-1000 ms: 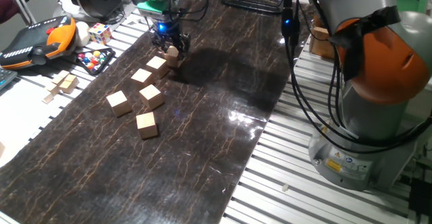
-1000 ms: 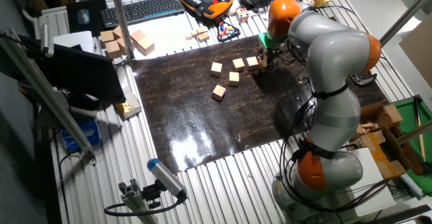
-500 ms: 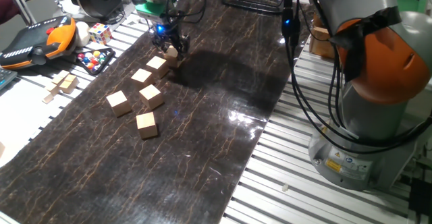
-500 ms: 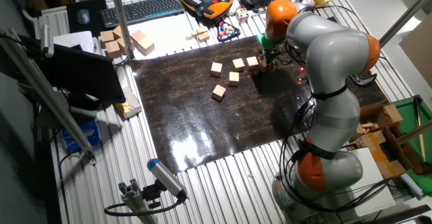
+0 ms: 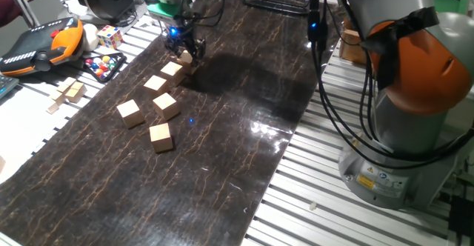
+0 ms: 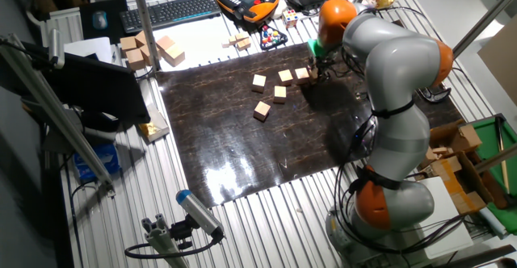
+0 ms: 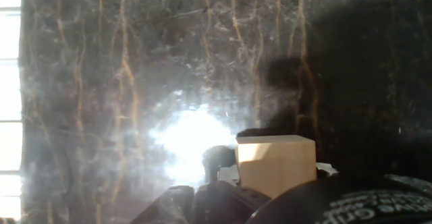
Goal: Stack the blocks into a pyramid shape
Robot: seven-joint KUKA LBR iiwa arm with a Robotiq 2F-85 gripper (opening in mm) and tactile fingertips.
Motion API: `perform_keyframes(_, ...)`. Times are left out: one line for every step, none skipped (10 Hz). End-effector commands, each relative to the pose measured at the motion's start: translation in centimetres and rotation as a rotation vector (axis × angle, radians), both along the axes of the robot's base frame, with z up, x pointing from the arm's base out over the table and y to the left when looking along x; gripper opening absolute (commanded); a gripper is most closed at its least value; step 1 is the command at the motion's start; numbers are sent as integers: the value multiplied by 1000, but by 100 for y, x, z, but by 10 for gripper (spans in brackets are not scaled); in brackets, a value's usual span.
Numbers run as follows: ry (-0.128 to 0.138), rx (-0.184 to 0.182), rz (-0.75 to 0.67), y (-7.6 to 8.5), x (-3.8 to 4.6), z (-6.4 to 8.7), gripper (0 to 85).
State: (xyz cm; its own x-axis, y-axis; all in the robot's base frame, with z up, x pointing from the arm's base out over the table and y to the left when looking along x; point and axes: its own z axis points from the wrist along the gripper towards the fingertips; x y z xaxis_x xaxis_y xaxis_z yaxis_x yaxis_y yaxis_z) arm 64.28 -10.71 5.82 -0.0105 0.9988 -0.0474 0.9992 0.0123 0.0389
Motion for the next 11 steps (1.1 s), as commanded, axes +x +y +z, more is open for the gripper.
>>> perform_keyframes(0, 1, -4, 1, 22, -13, 7)
perform_keyframes(-1, -3, -5, -2, 23, -18, 7)
perform_keyframes(-1, -6, -7, -2, 24, -17, 7)
perform_keyframes(-1, -8, -1, -2, 26, -20, 7)
perform_keyframes(-1, -5, 7, 2, 34, -28, 7)
perform_keyframes(1, -2, 7, 11, 48, -30, 7)
perform_keyframes(2, -2, 5, 19, 59, -32, 7)
perform_keyframes(2, -1, 2, 28, 70, -34, 7)
perform_keyframes(4, 1, 2, 31, 74, -32, 7)
perform_keyframes(4, 3, 2, 32, 76, -35, 7)
perform_keyframes(1, 4, 5, 34, 81, -43, 7)
